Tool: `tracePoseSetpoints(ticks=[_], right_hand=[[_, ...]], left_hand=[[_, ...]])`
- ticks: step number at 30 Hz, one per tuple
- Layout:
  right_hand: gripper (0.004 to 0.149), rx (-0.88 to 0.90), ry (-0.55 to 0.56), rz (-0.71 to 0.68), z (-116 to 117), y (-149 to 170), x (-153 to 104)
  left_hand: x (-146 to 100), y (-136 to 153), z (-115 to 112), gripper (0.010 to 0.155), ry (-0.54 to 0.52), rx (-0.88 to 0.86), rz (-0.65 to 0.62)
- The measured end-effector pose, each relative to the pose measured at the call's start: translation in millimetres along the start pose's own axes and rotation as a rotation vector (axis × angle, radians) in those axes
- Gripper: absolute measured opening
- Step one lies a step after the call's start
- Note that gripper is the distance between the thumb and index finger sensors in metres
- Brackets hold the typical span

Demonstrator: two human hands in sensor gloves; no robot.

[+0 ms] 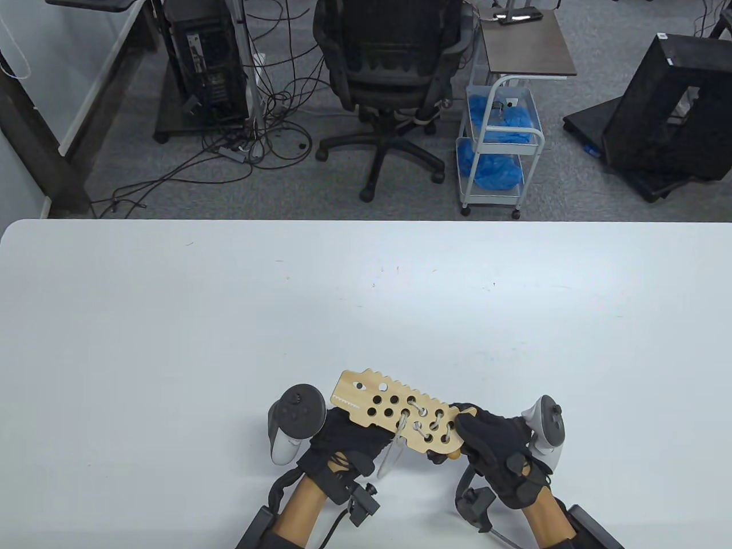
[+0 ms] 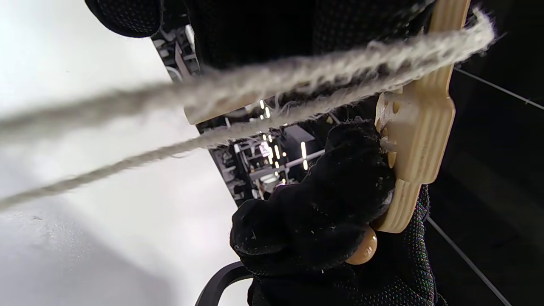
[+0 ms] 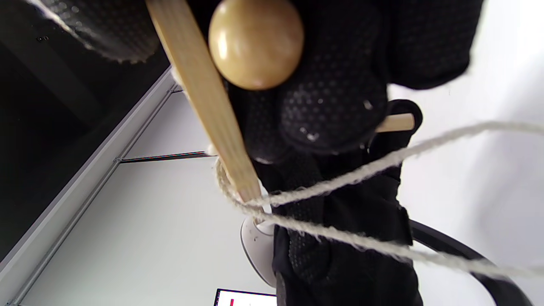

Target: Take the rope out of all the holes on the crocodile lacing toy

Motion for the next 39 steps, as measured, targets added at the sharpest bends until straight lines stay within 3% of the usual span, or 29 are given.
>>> tracePoseSetpoints(ticks=[21,39], right_hand=[[0.050,-0.014,0.190,-0.083,-33.9,-13.0,-5.5],[0.051,-0.079,0.462,-0.080,-72.8,-17.6,-18.8]], left_hand=[[-7.8,12.1,19.0,0.046,-0.160,0.067,0.117],[-16.6,27.6,40.7,0.045,-0.280,0.129,0.265]])
Point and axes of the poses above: the tracker on the back of each hand, its own y axis roughly to the little-finger side, its own x axis roughly from the wrist to the fingertips, z = x × y, the point moved 1 cm from there along x, roughly from the wrist to the fingertips, and after that the axes turned 14 degrees about x, right-handed, at the moved point
